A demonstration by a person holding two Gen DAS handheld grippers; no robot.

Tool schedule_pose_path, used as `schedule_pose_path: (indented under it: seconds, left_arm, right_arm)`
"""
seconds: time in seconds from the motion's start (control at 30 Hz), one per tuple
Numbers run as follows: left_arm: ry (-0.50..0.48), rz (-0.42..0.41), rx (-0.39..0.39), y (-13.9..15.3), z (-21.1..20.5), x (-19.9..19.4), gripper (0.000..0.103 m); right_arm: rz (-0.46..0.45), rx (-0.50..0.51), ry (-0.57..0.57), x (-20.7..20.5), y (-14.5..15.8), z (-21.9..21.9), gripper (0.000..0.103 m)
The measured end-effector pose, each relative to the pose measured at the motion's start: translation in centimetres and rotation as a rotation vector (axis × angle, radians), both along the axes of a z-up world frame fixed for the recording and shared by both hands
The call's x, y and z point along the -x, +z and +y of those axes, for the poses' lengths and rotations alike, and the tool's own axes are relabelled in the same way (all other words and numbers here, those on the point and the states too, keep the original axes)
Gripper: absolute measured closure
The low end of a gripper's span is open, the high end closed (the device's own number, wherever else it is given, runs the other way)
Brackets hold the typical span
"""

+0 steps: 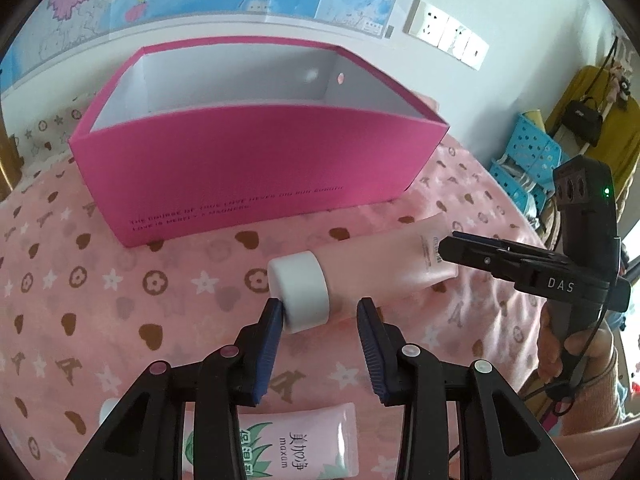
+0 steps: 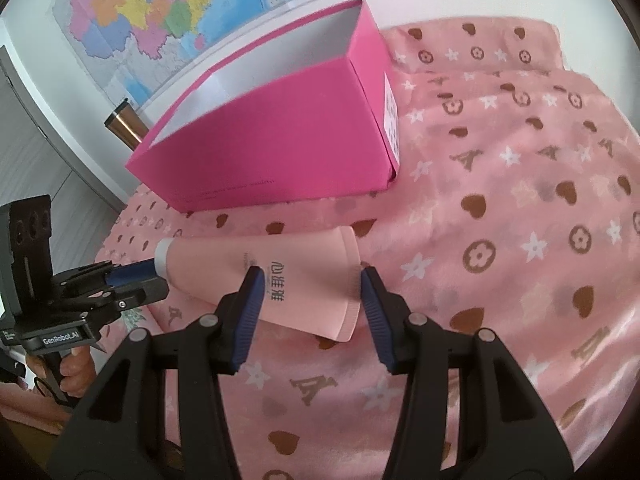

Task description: Organize rigid objects

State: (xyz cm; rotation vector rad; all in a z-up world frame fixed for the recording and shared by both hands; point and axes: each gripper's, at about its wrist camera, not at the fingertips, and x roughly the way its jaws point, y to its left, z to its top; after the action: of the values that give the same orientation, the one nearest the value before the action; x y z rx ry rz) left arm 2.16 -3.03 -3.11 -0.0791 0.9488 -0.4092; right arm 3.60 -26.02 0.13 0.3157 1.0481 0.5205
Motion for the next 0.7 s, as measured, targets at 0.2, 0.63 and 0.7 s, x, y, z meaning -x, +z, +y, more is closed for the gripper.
schedule_pose_path:
  seconds: [0.2,0.63,0.7]
  left_arm:
    - [0.003,-0.028,0.006,1.2,0.1,-0.1,0.065]
    - [0.002,-0.076,0.005,2.9,-0.2,-0.4,0.062]
    - [0.002,-0.089,0.003,3.2,-0.3,-0.5,0.062]
  right_arm:
    - [-0.04,0.004,0.004,-0.2,1.6,0.0,0.051]
    - [-0.084,0.007,0.004,-0.9,3.3,0.0,0.051]
    - [-0.089,0.01,0.003,-1.0,3.6,0.0,0.051]
